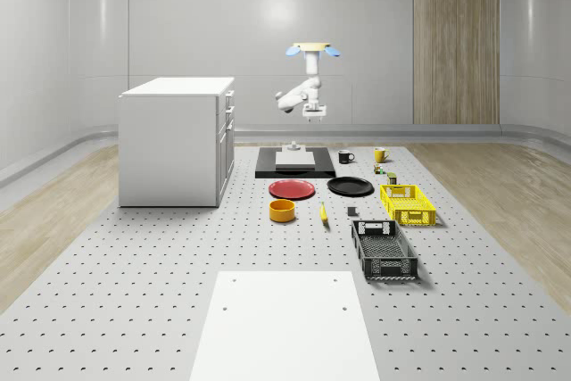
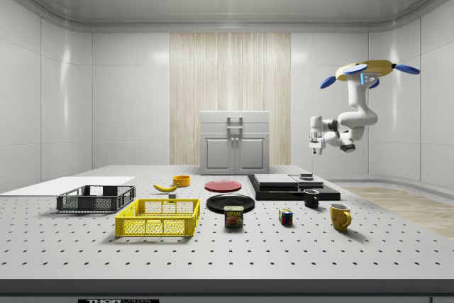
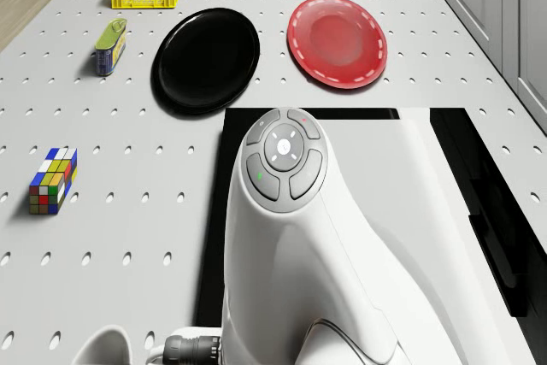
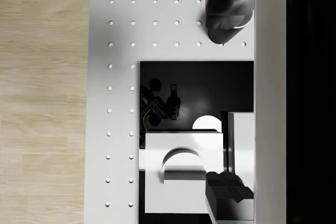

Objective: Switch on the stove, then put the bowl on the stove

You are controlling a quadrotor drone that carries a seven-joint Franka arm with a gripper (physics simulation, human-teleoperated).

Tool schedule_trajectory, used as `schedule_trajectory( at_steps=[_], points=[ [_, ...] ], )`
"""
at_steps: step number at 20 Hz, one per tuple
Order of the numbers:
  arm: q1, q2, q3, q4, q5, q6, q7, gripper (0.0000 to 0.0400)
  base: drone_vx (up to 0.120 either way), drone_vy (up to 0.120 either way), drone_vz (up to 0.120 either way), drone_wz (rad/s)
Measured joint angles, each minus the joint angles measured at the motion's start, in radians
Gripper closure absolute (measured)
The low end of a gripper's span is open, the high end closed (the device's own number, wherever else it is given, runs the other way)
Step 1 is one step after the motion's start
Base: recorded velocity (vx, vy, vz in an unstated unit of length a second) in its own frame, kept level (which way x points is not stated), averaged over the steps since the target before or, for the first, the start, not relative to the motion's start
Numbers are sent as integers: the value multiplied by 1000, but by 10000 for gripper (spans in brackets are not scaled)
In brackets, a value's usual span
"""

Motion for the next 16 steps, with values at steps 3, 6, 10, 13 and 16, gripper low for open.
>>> schedule_trajectory(
  at_steps=[3, 6, 10, 13, 16],
  points=[
    [-16, -18, 10, 0, 5, 8, 12, 0, 0, -120, -80, 0],
    [-27, -35, 18, 1, 11, 19, 21, 0, 0, -120, -120, 0],
    [-39, -57, 27, 3, 21, 36, 31, 0, 0, -120, -120, 0],
    [-46, -73, 33, 4, 29, 49, 38, 0, 0, -120, -120, 0],
    [-52, -89, 38, 5, 37, 62, 43, 0, 0, -120, -120, 0]
  ],
)
